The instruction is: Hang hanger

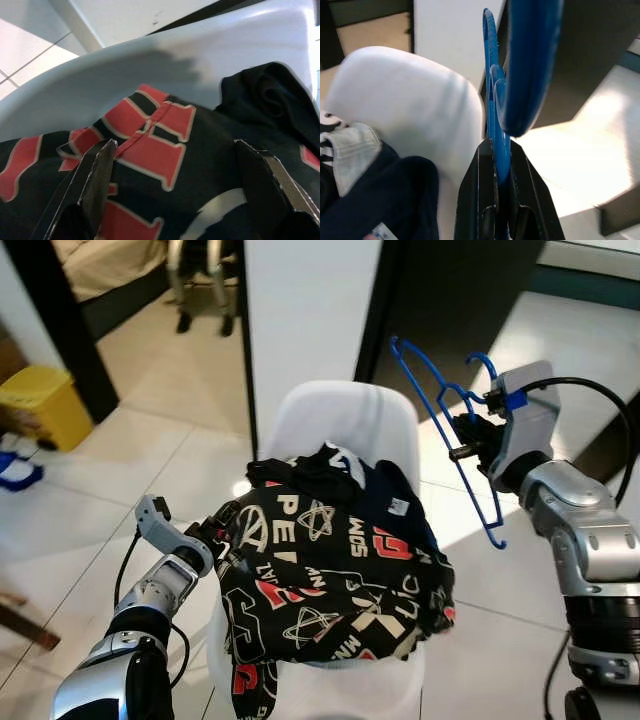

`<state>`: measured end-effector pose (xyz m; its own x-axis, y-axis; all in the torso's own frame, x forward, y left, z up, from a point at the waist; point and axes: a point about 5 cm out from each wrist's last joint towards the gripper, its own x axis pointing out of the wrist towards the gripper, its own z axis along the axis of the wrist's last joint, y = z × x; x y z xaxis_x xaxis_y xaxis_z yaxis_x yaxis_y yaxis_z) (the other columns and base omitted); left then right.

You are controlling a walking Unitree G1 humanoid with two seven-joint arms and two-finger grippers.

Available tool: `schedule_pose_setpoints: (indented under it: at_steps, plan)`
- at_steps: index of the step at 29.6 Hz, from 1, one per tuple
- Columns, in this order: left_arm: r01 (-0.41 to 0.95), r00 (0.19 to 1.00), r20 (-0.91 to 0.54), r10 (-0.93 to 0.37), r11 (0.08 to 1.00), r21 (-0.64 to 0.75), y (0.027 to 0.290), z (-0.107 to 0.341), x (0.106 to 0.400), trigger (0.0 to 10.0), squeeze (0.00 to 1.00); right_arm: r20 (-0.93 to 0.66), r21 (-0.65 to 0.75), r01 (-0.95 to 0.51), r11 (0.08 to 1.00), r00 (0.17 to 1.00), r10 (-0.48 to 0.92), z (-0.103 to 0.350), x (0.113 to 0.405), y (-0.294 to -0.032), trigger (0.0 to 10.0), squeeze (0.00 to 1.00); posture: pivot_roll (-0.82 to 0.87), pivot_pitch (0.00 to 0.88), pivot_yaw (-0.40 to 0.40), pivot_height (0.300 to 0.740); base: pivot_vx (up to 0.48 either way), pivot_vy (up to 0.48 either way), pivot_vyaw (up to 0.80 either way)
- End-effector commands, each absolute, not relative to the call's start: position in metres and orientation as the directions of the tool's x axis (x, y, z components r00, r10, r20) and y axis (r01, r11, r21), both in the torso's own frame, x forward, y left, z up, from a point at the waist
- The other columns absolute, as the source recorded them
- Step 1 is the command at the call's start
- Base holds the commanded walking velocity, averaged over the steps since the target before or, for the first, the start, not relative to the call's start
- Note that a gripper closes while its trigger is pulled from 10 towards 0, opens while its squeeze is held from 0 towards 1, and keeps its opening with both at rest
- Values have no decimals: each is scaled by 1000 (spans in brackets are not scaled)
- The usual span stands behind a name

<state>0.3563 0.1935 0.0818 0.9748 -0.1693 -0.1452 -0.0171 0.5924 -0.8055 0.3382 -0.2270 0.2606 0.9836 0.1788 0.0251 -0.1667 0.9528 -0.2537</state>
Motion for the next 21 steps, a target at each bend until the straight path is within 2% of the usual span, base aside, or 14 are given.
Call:
schedule_pose_setpoints:
  at_steps: [1, 3, 8, 21]
  plan:
    - [-56, 969, -179, -170, 554, -830, 191, 71, 351, 10000, 0, 21, -254, -175, 951, 982, 186, 263, 336, -227, 10000, 0, -127, 186, -35, 740, 0, 0, 0]
    - [-62, 969, -177, -173, 520, -852, 187, 72, 352, 10000, 0, 22, -258, -174, 950, 982, 186, 265, 333, -229, 10000, 0, -132, 198, -34, 740, 0, 0, 0]
    - [-64, 969, -177, -175, 511, -857, 185, 72, 352, 10000, 0, 22, -259, -174, 950, 982, 186, 266, 332, -229, 10000, 0, -133, 199, -35, 740, 0, 0, 0]
    - [-112, 980, -176, -95, 470, -876, 190, 74, 355, 10000, 0, -30, -268, -199, 943, 980, 199, 264, 323, -229, 10000, 0, -170, 270, -60, 740, 0, 0, 0]
